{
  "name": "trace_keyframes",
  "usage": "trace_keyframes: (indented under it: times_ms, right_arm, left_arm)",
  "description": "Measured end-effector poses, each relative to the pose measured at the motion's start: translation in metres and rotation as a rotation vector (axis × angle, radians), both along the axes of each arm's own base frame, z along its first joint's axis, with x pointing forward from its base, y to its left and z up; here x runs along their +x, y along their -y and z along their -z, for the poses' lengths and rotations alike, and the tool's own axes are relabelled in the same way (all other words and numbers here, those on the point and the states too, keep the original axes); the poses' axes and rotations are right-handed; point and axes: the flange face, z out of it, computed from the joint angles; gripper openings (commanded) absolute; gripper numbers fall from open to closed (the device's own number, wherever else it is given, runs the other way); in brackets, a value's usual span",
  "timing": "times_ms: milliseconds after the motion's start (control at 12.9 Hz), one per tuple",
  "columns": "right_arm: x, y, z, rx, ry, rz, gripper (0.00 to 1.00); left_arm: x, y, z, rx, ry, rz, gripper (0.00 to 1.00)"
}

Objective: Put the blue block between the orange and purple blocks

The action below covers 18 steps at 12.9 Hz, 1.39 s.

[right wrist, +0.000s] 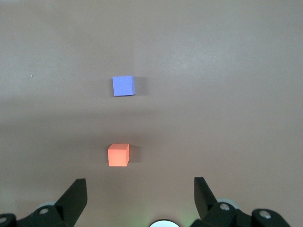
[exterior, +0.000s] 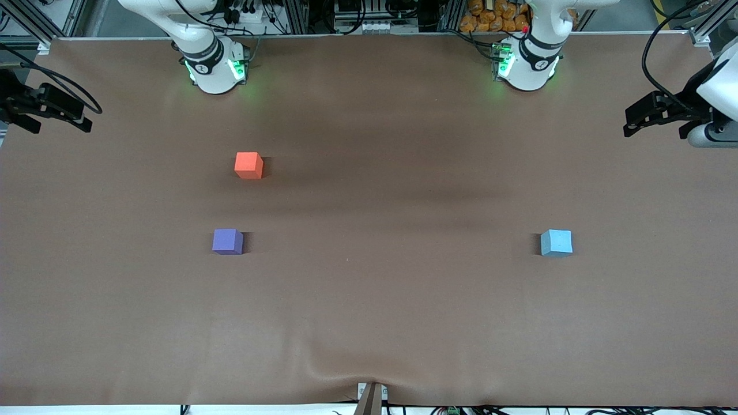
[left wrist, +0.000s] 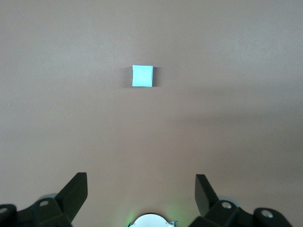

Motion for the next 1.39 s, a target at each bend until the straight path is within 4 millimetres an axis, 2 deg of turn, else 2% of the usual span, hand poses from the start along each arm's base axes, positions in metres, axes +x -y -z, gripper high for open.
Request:
trace_keyframes:
  times_ms: [232,618,1005,1159,1391]
  right_arm:
    - [0.000,0.000,0.000,-0.002,0.000,0.000,1.00]
    - [0.000,0.004,0.000,-0.045,-0.001,0.001,1.00]
    - [-0.001,0.005,0.001,-0.045,-0.010,0.003,1.00]
    - [-0.001,0.005,0.001,-0.045,-0.012,0.003,1.00]
    - [-0.001,0.005,0.002,-0.045,-0.013,0.003,1.00]
  left_arm:
    - [0.009,-0.018,0.013,0.000,-0.011,-0.033,1.00]
    - [0.034,-0.031,0.047,-0.001,-0.011,-0.058,1.00]
    - [0.072,-0.036,0.076,-0.008,0.090,-0.066,1.00]
    - [0.081,-0.036,0.100,-0.007,0.059,-0.067,1.00]
    - [0.096,-0.040,0.149,-0.005,0.004,-0.072,1.00]
